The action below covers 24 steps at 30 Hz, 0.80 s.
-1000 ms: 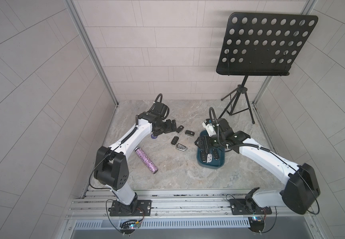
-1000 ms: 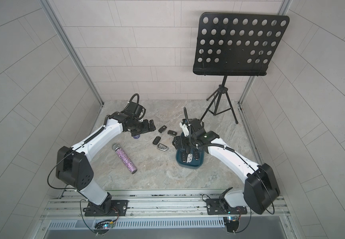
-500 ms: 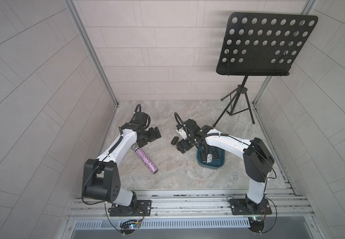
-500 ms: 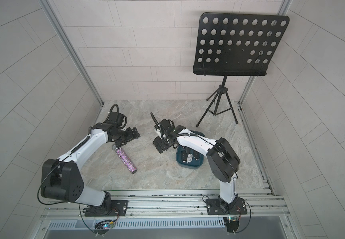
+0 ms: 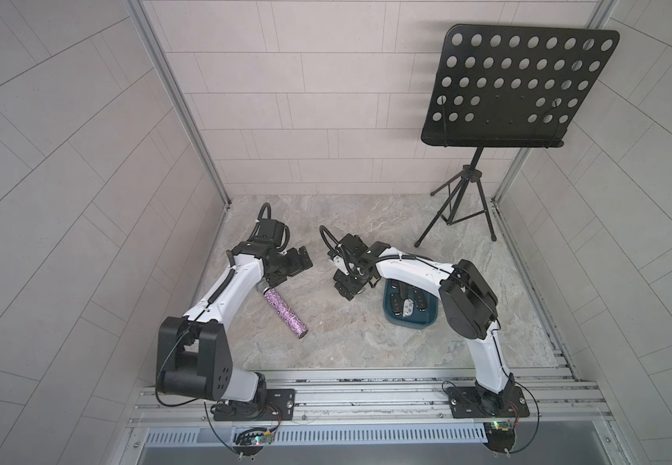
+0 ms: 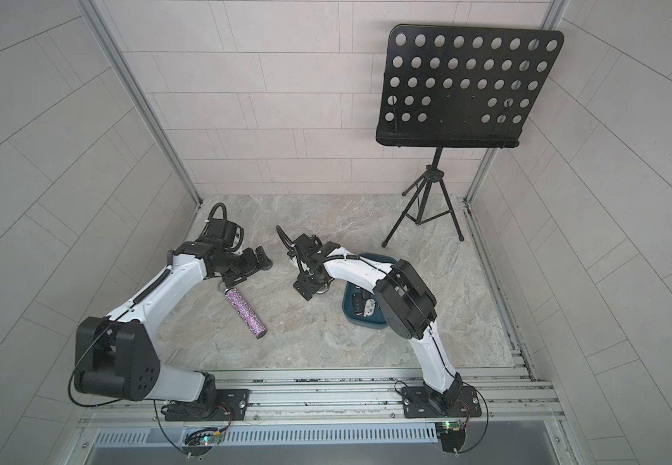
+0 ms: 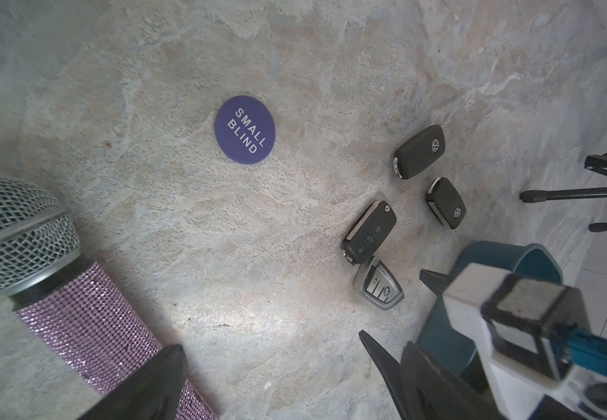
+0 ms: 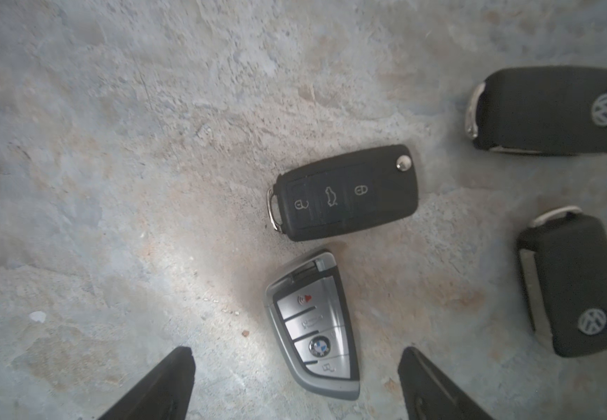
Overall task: Place the car key into the storage box
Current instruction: Pick up the car key from the center of the board.
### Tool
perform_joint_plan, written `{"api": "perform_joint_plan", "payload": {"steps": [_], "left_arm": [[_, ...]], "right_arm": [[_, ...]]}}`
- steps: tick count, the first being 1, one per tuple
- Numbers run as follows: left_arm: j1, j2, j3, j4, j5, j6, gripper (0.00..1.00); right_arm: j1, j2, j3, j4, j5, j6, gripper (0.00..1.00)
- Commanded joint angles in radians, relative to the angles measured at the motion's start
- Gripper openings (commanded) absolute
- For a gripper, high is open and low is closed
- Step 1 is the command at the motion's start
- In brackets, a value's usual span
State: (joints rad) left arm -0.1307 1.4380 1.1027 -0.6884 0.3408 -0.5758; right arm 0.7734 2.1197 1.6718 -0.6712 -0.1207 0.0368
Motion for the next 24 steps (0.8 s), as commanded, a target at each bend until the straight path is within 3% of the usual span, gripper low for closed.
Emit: {"api": "perform_joint_plan", "payload": {"steps": [1, 13, 24], "left_arm": [[0.008, -0.025, 0.008, -0.032, -0.004, 0.014, 1.00], [0.007, -0.026, 0.005, -0.030, 0.003, 0.016, 1.00], [0.008, -0.019, -0.005, -0.019, 0.011, 0.008, 1.00]], "right_arm": [[0.013, 0.044, 0.046, -0.051, 0.040, -0.052, 0.90], [0.024, 0.131, 0.109, -0.099, 0.099, -0.087, 0.76], [0.024, 0.120, 0.065, -0.091, 0.108, -0.097, 0.45]]}}
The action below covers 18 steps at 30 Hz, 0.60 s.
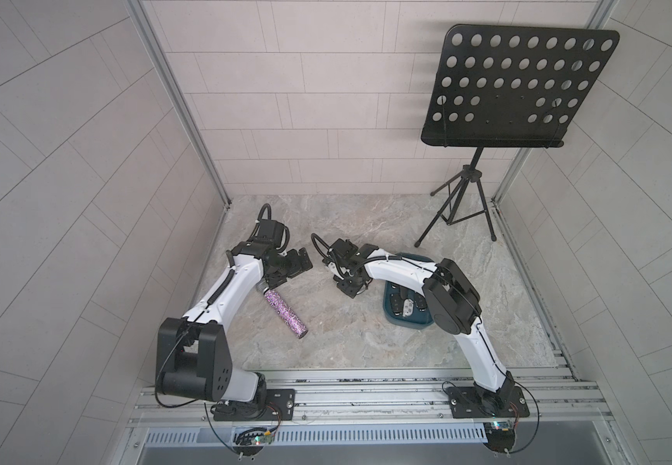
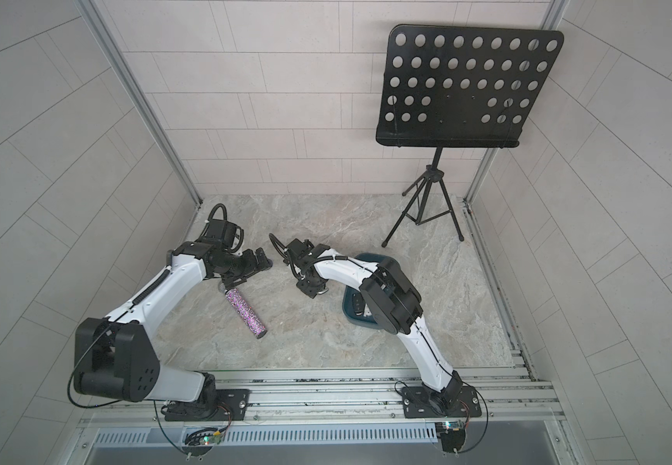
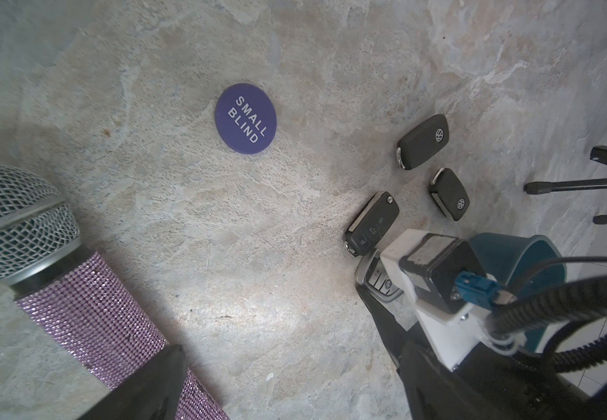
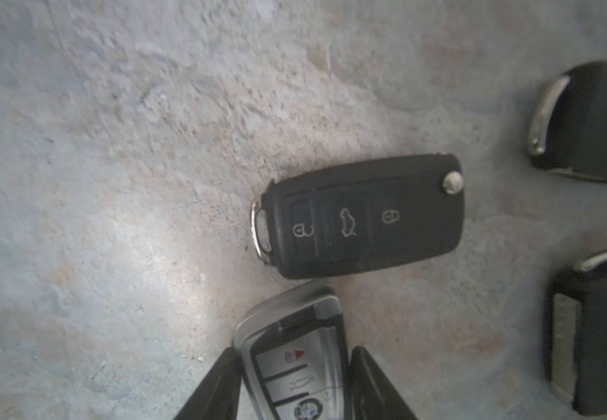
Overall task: Place the car key into the storage box
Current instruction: Pick up the car key from the center of the board.
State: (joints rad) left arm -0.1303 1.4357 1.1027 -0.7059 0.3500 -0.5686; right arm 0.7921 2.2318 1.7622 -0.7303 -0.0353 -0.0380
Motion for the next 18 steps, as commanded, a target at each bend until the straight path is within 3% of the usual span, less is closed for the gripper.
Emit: {"api": "perform_joint_plan", "payload": {"steps": [1, 8, 18], "left_arm": [[0.007, -0.017, -0.007, 0.000, 0.004, 0.000, 1.00], [0.007, -0.011, -0.008, 0.003, 0.006, 0.000, 1.00], [0.008, 0.034, 0.000, 0.026, 0.013, -0.016, 1.00]], "right_arm": [[0.007, 0.008, -0.028, -0.032, 0.023, -0.022, 0.42], [0.009, -0.013, -0.050, -0.009, 0.020, -0.028, 0.30], [-0.001, -0.146, -0.052, 0.005, -0.092, 0.040, 0.29]]}}
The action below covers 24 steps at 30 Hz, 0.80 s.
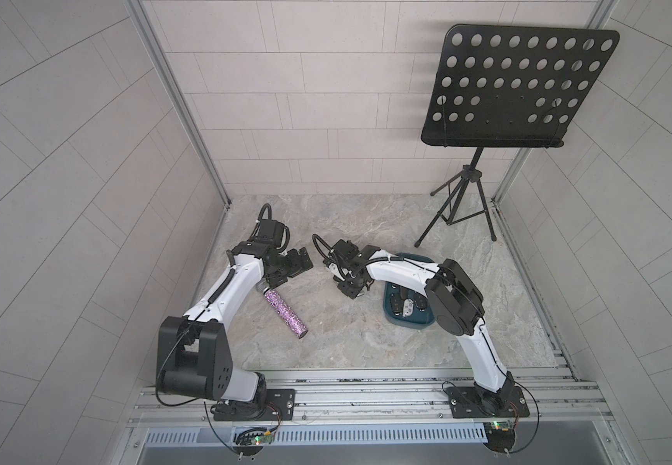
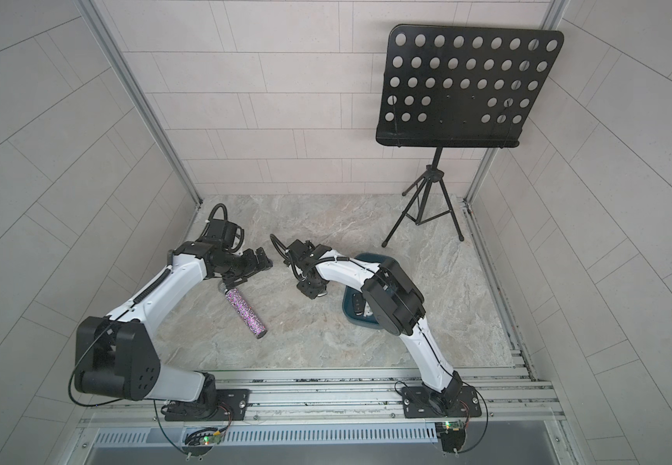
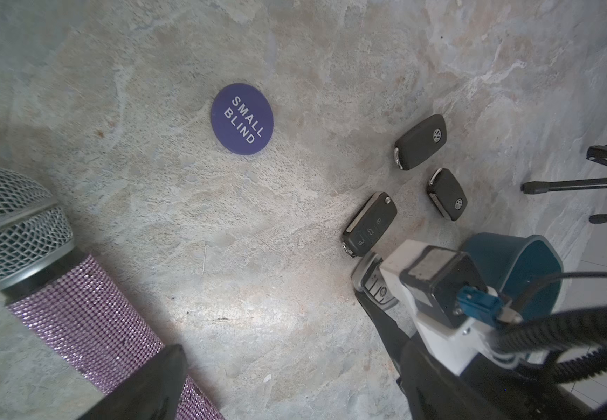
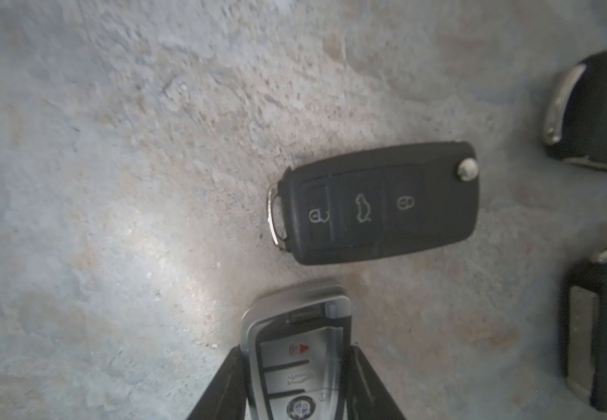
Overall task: Place the car key into the storage box
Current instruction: Pick up the car key from the center of the board, then place the car key in the storage box.
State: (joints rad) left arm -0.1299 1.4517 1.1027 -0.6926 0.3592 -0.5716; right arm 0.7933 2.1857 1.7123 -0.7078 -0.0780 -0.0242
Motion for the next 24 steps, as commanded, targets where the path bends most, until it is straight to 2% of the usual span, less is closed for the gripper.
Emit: {"api": "perform_joint_plan", "payload": {"steps": [1, 10, 17, 24], "left_arm": [[0.006, 0.025, 0.001, 0.016, 0.004, -0.017, 1.00], [0.004, 0.082, 0.045, 0.033, 0.003, -0.036, 1.00], [-0.035, 0.150, 0.127, 0.041, -0.019, -0.039, 1.00], [-0.103, 0.225, 0.209, 0.042, -0.034, -0.047, 1.00]], "right_arm": [[-0.005, -0.122, -0.005, -0.016, -0.065, 0.043, 0.29], [-0.120, -0.291, -0.059, -0.025, -0.108, 0.214, 0.29], [-0.247, -0.396, -0.127, -0.097, 0.013, 0.341, 0.29], [-0.343, -0.511, -0.282, -0.082, 0.088, 0.418, 0.30]]}}
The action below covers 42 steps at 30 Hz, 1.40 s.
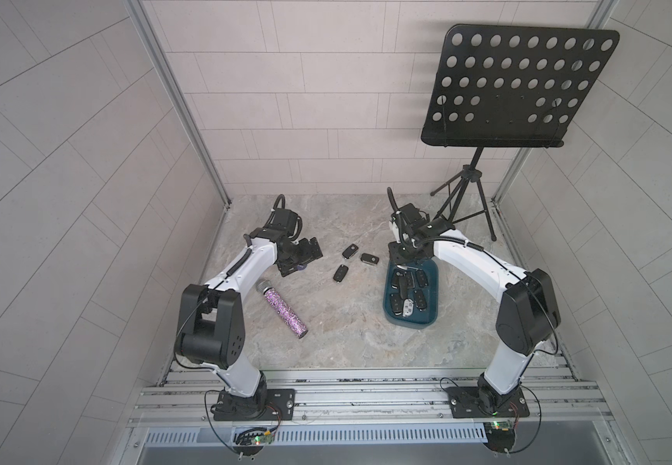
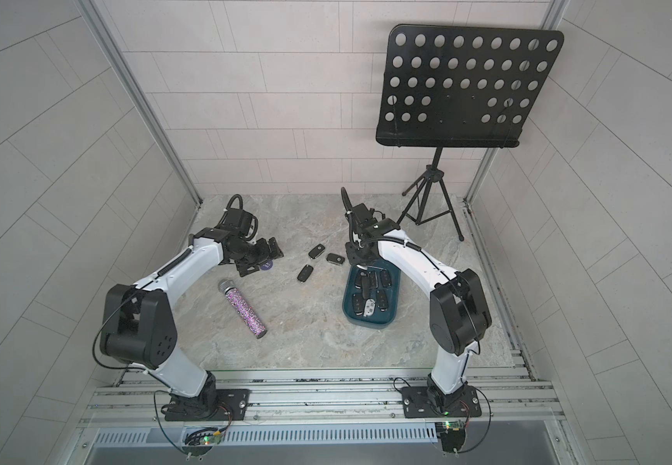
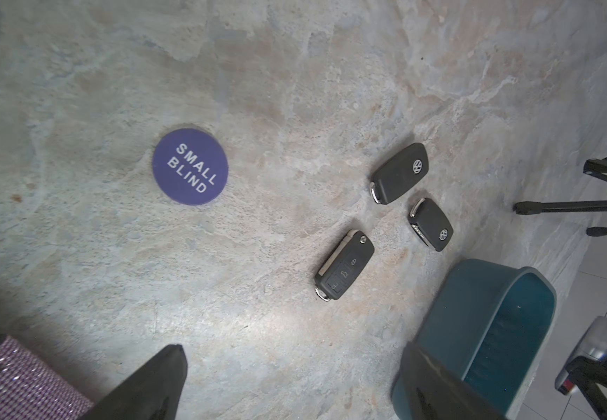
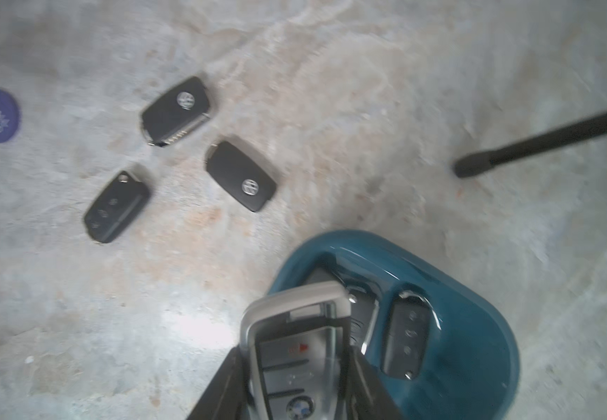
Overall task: Place the car key into the storage box
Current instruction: Place the car key in the storage box.
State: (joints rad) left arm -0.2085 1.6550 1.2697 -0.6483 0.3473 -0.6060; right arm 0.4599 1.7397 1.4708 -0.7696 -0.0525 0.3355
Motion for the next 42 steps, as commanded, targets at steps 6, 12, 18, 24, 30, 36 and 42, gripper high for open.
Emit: {"api": "perform_joint_plan", "payload": {"steps": [6, 12, 18, 24, 30, 36, 42], "left_arm": [[-0.064, 0.065, 0.097, -0.007, -0.033, -0.018, 1.00], [-0.075, 0.067, 0.102, -0.006, -0.042, -0.024, 1.00], [-0.077, 0.009, 0.038, -0.010, -0.068, -0.019, 1.00], [-0.077, -0.063, -0.043, -0.014, -0.097, -0.021, 1.00], [-0.077, -0.119, -0.082, -0.031, -0.136, -0.015, 1.00], [-0.077, -0.124, -0.086, -0.040, -0.145, 0.010, 1.00], [-0.082, -0.078, -0.055, -0.051, -0.138, 0.063, 1.00]], "right_arm": [[-0.039, -0.092, -0.151, 0.023, 0.112, 0.119, 0.30], [-0.071, -0.048, -0.198, 0.096, 0.117, 0.163, 0.30], [-0.085, 0.036, -0.170, 0.116, 0.090, 0.141, 0.31], [-0.084, 0.112, -0.139, 0.117, 0.081, 0.133, 0.33], [-0.086, 0.151, -0.119, 0.098, 0.090, 0.128, 0.35], [-0.085, 0.157, -0.104, 0.085, 0.067, 0.133, 0.52], [-0.085, 0.088, -0.107, 0.070, 0.073, 0.135, 0.63]]}}
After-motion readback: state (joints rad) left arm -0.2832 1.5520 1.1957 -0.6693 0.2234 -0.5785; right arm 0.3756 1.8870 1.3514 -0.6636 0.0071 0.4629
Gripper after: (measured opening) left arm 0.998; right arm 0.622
